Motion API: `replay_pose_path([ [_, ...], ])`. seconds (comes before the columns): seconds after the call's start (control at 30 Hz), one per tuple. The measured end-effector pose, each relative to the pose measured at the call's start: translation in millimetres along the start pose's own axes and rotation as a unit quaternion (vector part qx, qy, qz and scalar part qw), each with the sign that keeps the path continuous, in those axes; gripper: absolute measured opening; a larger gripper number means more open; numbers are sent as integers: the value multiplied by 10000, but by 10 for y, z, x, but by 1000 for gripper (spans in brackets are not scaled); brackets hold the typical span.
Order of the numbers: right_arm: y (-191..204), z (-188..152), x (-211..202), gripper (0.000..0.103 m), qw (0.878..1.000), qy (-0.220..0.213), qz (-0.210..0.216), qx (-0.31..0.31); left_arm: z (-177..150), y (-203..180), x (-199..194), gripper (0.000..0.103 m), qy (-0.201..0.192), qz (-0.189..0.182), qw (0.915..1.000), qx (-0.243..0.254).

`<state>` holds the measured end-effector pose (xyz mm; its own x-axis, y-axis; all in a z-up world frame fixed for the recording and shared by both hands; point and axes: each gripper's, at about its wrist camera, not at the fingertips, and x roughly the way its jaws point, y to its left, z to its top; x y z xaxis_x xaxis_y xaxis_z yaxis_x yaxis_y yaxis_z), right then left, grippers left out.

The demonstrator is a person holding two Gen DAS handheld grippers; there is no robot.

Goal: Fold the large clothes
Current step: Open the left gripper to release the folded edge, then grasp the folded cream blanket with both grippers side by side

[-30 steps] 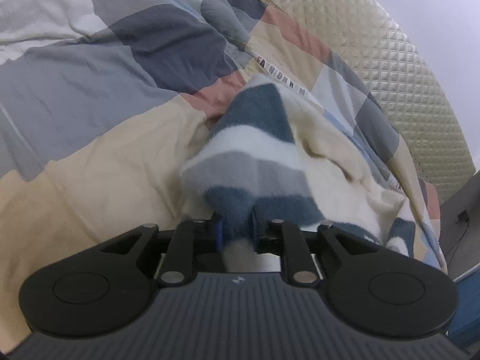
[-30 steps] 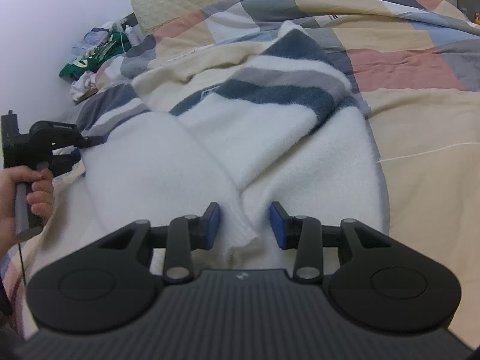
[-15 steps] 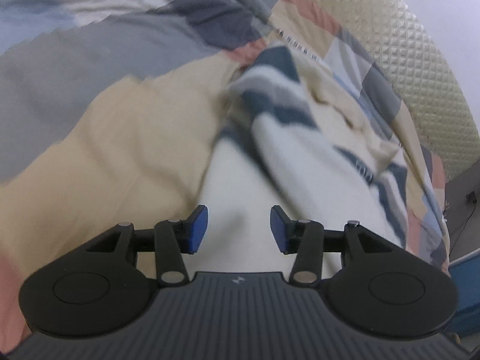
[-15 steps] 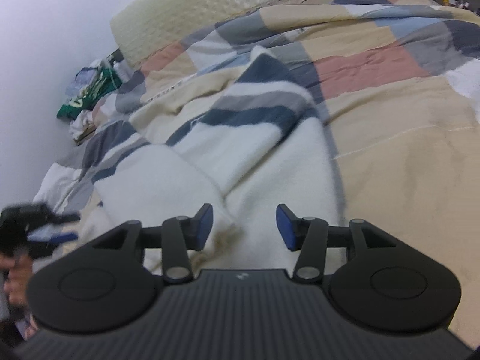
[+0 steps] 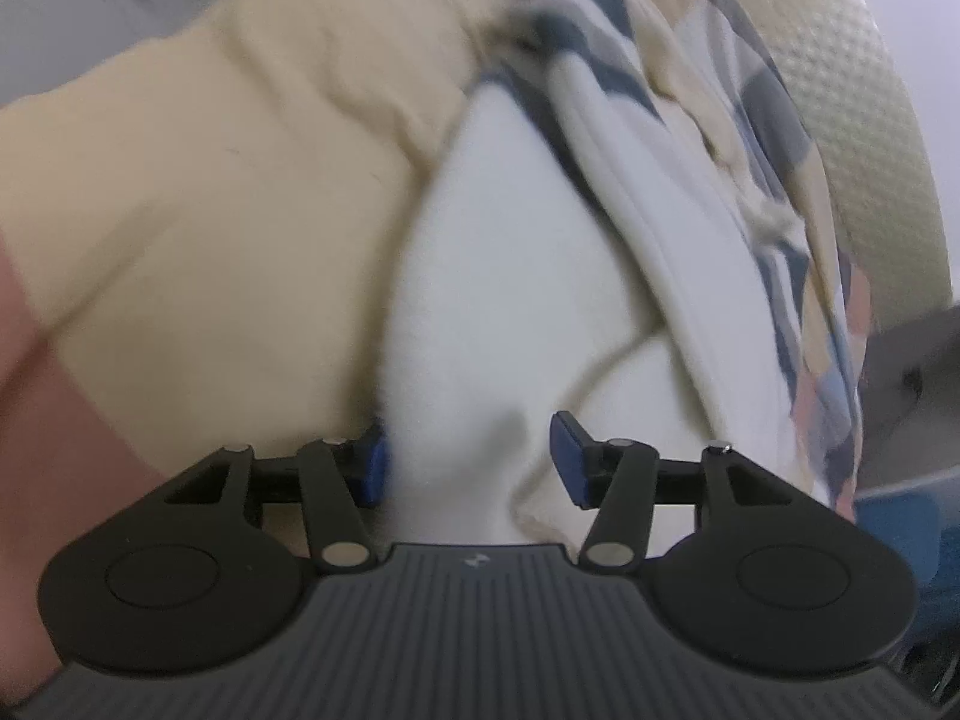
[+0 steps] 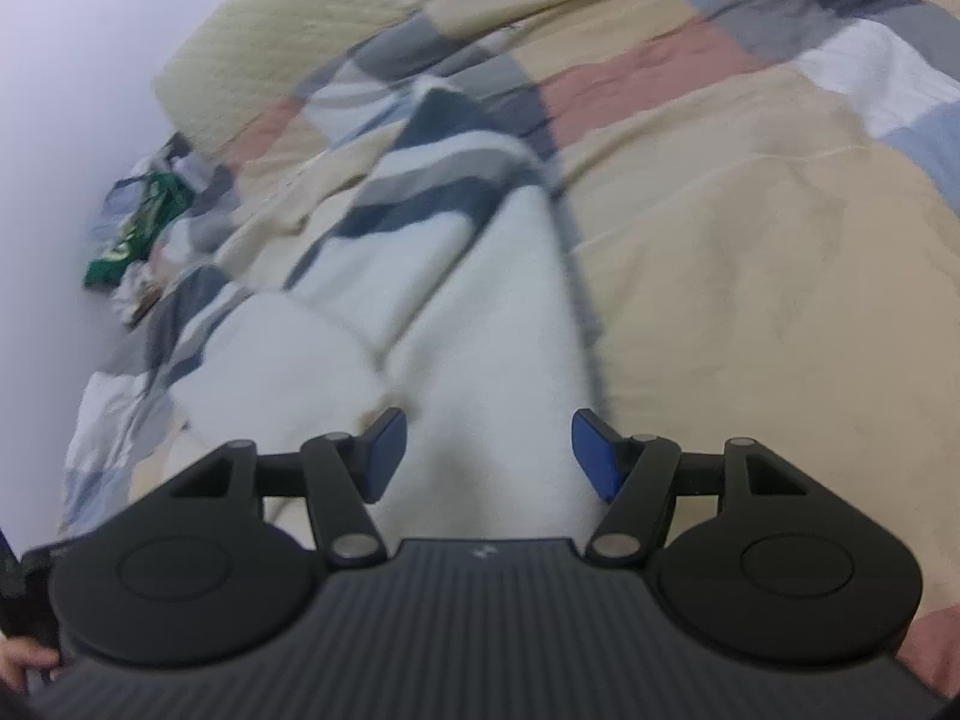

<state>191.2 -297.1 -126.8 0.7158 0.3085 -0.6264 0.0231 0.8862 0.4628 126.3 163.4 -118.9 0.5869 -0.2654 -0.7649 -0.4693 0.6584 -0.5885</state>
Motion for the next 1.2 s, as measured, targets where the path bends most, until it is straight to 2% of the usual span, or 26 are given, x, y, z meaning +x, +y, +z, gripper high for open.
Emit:
replay_pose_path([
  [0.07,-90,13,7,64,9997,-10,-127,185,-30,-62,-7,61,37,-152,9997,167],
  [0.17,-240,12,31,64,9978,9,-398,530,-94,-88,-38,61,244,-745,9968,134],
  [0.23,-343,5,73,65,9958,98,-391,818,-148,-123,-80,61,276,-920,9951,236],
  [0.33,-485,-54,215,64,9895,450,74,1373,-208,-123,-57,61,475,-1044,9933,130],
  [0.43,-516,-143,338,64,9780,763,720,1805,-263,-99,79,61,864,-824,9928,-64],
  [0.53,-457,-196,372,64,9768,848,840,1779,-268,-136,109,61,861,-790,9932,22],
  [0.63,-419,-243,431,64,9629,1146,1426,1982,-277,-153,138,60,851,-778,9933,27],
  [0.73,-321,-243,407,64,9525,1024,2033,2024,-290,-136,143,60,826,-762,9937,20],
  [0.8,-284,-236,379,65,9523,861,2135,2001,-292,-157,164,60,851,-748,9935,73],
  [0.87,-300,-247,414,65,9539,834,2042,2037,-278,-174,180,60,891,-749,9931,170],
  [0.93,-344,-281,460,62,9574,880,1810,2069,-277,-200,200,59,889,-747,9930,213],
  [0.97,-376,-280,476,52,9602,933,1660,2044,-278,-211,213,58,881,-755,9931,192],
  [1.0,-375,-290,502,43,9625,1008,1551,1985,-277,-217,221,51,872,-776,9930,192],
  [1.03,-366,-309,518,42,9638,1057,1510,1929,-278,-220,222,41,855,-788,9930,206],
  [1.07,-355,-311,519,36,9640,1072,1520,1898,-276,-218,215,35,824,-795,9932,221],
  [1.1,-335,-308,512,26,9642,1098,1544,1855,-275,-218,199,23,773,-828,9933,245],
  [1.2,-287,-291,406,16,9671,1003,1584,1720,-252,-244,67,17,553,-1010,9928,316],
])
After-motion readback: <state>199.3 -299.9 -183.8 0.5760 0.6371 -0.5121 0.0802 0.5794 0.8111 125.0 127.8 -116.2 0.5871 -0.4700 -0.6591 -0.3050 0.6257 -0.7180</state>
